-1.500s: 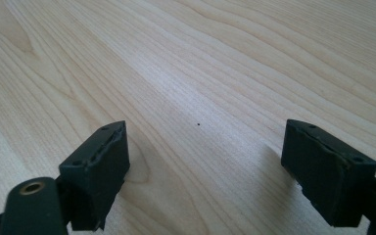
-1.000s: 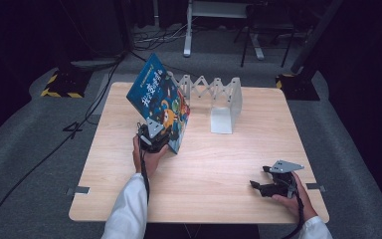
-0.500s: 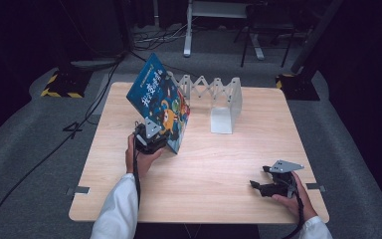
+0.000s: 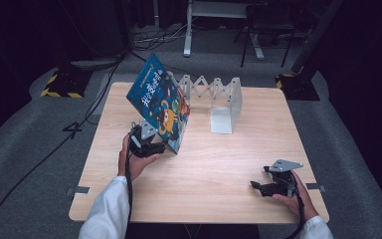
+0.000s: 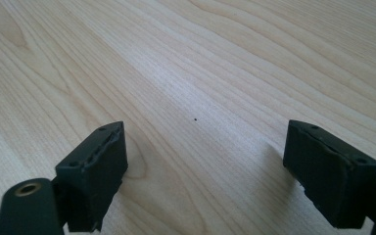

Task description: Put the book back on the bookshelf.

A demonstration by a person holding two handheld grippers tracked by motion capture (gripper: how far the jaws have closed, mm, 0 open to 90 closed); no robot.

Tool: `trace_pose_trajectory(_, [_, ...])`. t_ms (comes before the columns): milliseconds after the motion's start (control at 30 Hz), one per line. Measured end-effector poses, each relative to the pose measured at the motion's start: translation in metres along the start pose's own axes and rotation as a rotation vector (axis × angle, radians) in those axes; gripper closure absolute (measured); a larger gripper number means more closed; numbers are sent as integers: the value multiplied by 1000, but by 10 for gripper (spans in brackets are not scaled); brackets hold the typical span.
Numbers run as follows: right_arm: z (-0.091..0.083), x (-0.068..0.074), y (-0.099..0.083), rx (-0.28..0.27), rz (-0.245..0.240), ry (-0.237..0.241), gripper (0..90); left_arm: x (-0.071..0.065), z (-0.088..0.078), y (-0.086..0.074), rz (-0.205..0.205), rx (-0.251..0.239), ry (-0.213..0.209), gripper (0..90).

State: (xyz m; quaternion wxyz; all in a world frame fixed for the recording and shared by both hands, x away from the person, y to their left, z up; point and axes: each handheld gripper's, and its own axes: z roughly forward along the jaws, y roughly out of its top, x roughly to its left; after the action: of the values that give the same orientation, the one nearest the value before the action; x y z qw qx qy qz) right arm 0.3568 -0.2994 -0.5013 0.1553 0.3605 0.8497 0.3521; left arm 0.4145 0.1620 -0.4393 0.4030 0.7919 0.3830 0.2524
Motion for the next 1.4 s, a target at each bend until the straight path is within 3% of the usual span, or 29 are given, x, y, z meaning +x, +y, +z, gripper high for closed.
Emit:
trace_pose_trajectory(100, [-1,1,1,13,-12,-13,173,-1,-3,0,7,17,-23,281])
trace_pose_trajectory(467, [-9,4,4,15,-29,-34,177,-14,-20,-8,96,43,-57,205])
trace_pose_trajectory(567, [-11,5,5,14,-35,-38,177,-16,-23,-9,114,52,-47,194])
trace_pose_trajectory(667, [-13,6,6,12,-45,-49,178,-22,-27,-14,159,84,-20,178])
trace_pose_trajectory(733, [-15,8,8,11,-55,-57,178,-26,-31,-19,192,107,-25,180])
trace_pose_trajectory(1100, [-15,10,8,27,-76,-81,181,-29,-40,-41,227,151,-20,179])
trace_pose_trajectory(1400, [-24,6,5,2,-60,-101,185,-25,-48,-56,279,208,-17,178])
